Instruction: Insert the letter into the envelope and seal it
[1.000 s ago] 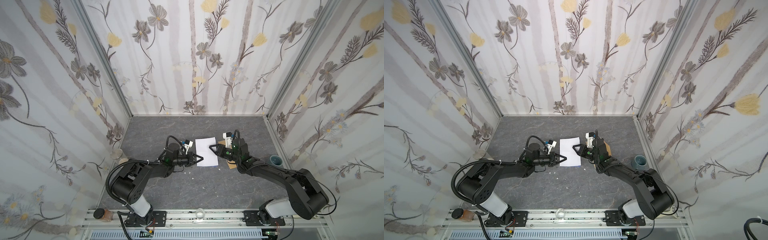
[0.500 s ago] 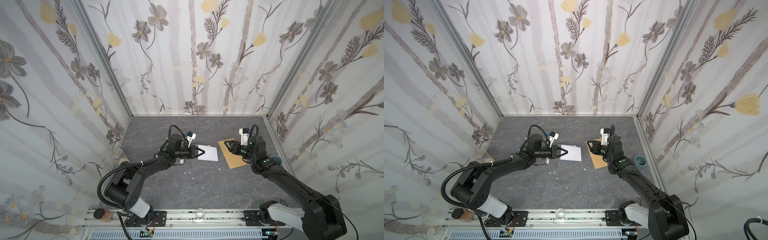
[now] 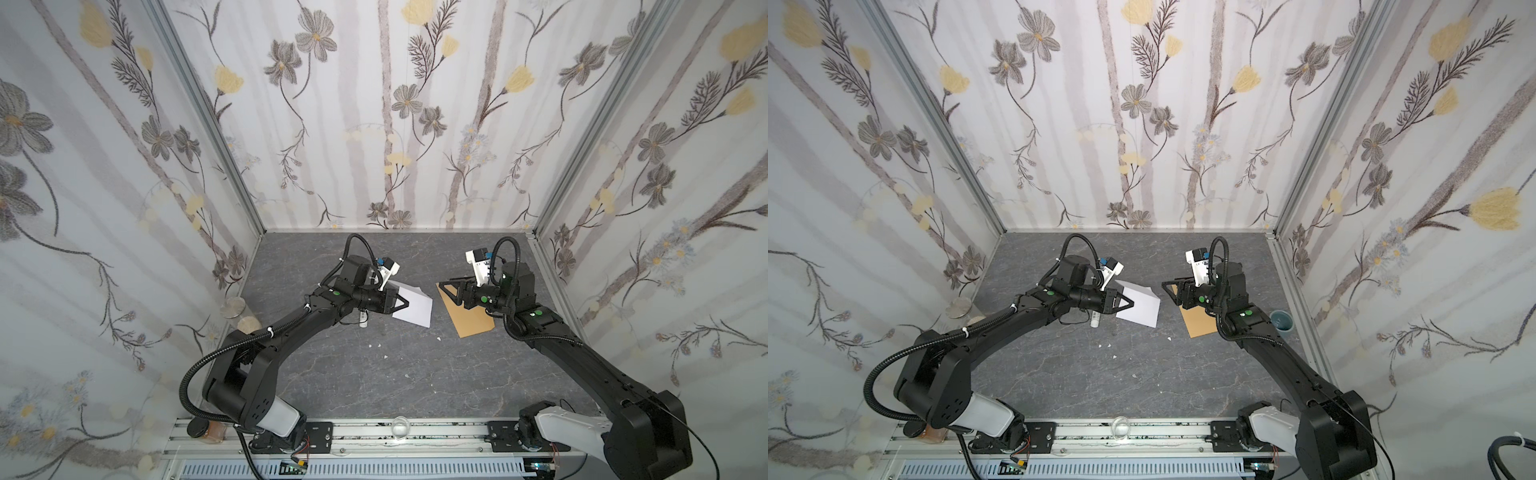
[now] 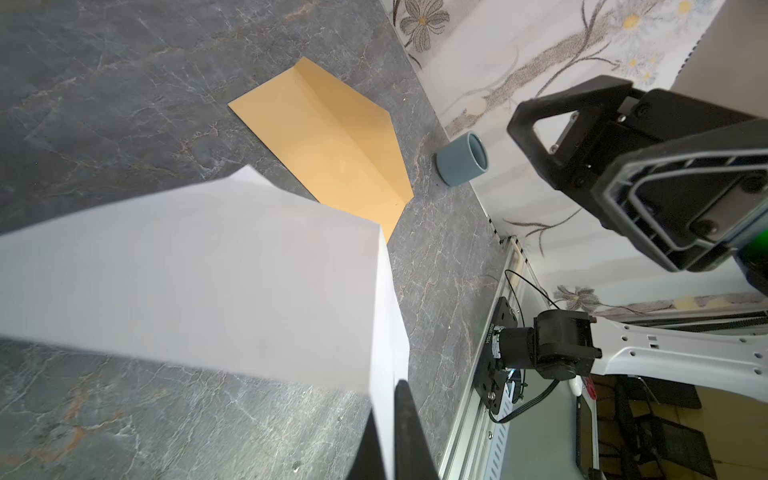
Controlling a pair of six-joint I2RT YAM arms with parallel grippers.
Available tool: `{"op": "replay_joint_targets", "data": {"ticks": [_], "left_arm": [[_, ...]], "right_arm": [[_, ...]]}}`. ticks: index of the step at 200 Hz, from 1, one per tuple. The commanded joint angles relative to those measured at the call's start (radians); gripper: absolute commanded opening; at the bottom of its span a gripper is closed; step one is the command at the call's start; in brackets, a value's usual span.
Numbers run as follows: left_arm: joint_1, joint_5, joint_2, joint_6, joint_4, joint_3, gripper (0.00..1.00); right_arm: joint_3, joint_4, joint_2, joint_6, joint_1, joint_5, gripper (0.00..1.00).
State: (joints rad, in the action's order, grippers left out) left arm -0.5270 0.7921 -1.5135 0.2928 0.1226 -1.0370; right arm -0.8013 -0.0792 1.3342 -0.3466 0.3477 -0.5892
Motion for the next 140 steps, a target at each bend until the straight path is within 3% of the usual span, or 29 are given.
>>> {"op": "replay_joint_targets", "data": {"ticks": [1,84,140], "left_arm": [[-0.001,-0.009,0.010,-0.120,0.156,-0.048,0.00],[-0.021,0.137,0.057,-0.170,0.263,-0.108,0.00],[-0.019,0.185,0.079,-0.192,0.283,-0.126,0.00]], "right_arm": [[-0.014,0.005,0.016,0.070,0.004,-0.105,0.60],[-0.039,0.046,0.062,0.194,0.084,-0.137,0.68],[-0.058,0.045,0.114,0.218,0.134,-0.235,0.69]]}}
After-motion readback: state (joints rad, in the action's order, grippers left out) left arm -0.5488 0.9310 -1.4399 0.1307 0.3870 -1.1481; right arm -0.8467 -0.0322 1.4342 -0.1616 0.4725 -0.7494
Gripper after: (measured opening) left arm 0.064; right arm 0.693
